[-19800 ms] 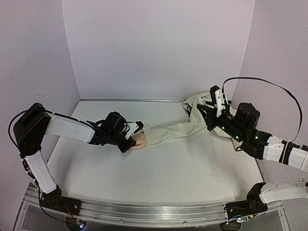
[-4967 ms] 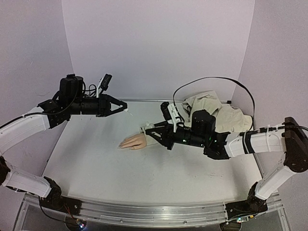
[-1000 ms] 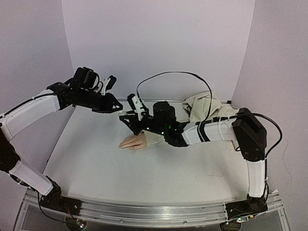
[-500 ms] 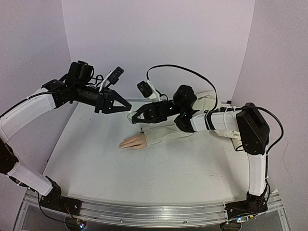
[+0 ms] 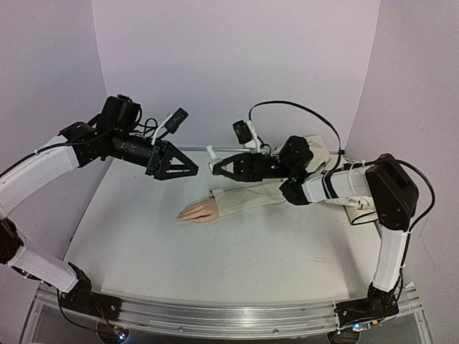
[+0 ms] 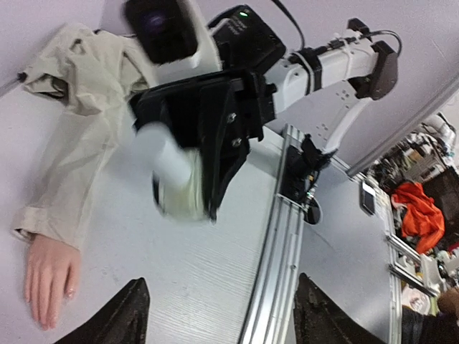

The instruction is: Paint the nails

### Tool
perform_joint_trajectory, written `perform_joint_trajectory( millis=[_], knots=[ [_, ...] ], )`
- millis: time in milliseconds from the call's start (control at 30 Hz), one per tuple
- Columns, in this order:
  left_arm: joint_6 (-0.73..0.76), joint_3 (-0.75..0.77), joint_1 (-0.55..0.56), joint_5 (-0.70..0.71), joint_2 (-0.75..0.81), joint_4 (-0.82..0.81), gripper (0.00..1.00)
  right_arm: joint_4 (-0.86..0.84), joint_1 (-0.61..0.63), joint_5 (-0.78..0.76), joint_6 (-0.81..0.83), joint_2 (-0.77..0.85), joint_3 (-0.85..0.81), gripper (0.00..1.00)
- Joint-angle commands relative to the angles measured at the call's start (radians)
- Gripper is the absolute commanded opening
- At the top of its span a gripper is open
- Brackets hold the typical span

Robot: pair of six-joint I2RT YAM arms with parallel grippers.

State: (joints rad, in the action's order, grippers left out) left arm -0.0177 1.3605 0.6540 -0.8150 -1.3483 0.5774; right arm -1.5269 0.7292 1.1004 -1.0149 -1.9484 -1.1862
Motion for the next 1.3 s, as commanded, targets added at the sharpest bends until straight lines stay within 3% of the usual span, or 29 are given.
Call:
perform_joint_trajectory(
  millis=[0, 100, 200, 367, 567, 1000, 1200, 1267],
  knots=[
    [-0.146, -0.033, -0.035, 0.226, 0.11, -0.034, 0.75, -0.105, -0.048, -0.242, 0.362, 0.187, 0.059, 0.0],
    [-0.241, -0.053, -0.037, 0.309, 0.129, -0.046, 0.82, 0.179, -0.043, -0.489, 0.592, 0.278, 0.083, 0.0],
    [-0.397, -0.054, -0.037, 0.338, 0.114, -0.105, 0.84, 0.33, -0.013, -0.792, 0.757, 0.365, 0.121, 0.0],
    [-0.654, -0.05, -0.021, 0.324, 0.074, -0.342, 0.81, 0.379, 0.095, -1.256, 0.932, 0.431, 0.157, 0.0],
    [-0.57, 0.059, 0.128, 0.573, 0.027, -0.38, 0.79, 0.295, 0.268, -1.659, 1.145, 0.401, 0.157, 0.0],
    [-0.404, 0.152, 0.197, 0.626, -0.058, -0.419, 0.77, 0.297, 0.38, -1.668, 1.221, 0.305, 0.076, 0.0],
    [-0.38, 0.167, 0.2, 0.633, -0.084, -0.419, 0.55, 0.311, 0.392, -1.651, 1.225, 0.291, 0.052, 0.0],
    [-0.375, 0.164, 0.2, 0.643, -0.089, -0.419, 0.51, 0.317, 0.394, -1.639, 1.226, 0.29, 0.047, 0.0]
  ],
)
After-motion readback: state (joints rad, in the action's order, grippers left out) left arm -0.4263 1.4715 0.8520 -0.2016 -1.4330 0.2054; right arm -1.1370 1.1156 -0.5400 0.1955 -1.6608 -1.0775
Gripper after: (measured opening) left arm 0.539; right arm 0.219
